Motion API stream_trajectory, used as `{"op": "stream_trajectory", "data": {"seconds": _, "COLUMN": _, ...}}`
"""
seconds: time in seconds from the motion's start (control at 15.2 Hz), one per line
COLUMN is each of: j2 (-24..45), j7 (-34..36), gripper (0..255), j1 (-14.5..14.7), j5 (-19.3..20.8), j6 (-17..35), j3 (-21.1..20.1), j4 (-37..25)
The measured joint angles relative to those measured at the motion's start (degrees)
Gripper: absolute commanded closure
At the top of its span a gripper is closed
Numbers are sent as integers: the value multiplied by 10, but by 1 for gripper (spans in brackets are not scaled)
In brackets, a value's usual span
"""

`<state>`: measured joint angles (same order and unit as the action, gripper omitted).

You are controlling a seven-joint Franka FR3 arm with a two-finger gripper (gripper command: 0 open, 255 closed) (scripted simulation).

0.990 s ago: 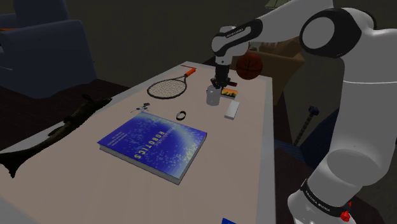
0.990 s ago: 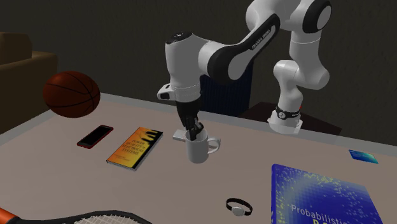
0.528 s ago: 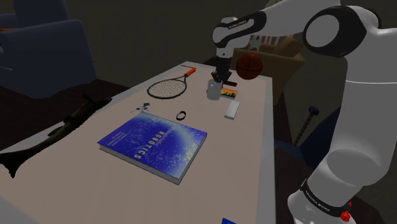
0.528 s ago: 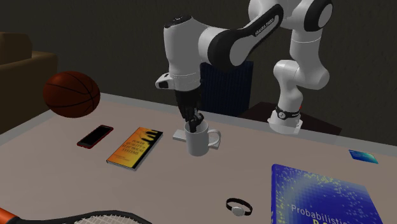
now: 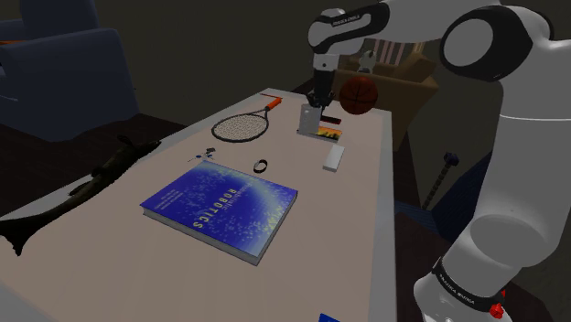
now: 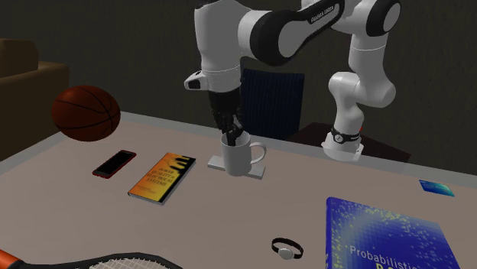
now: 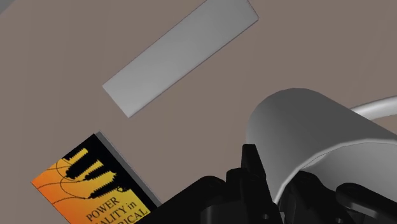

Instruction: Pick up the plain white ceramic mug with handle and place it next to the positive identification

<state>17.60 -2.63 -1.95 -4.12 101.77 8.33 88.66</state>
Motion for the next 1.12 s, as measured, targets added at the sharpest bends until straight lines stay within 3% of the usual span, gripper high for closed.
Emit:
{"op": "stream_trajectory", "data": {"seconds": 0.66, "j2": 0, "j7": 3, "gripper": 255, "j1": -2, "j5": 1, "j6": -74, "j3": 1, "j4": -74}}
{"op": "stream_trajectory", "data": {"seconds": 1.12, "j2": -117, "j7": 60, "gripper": 255, "j1": 39, "j5": 15, "j6": -36, "j3": -20, "j4": 78}}
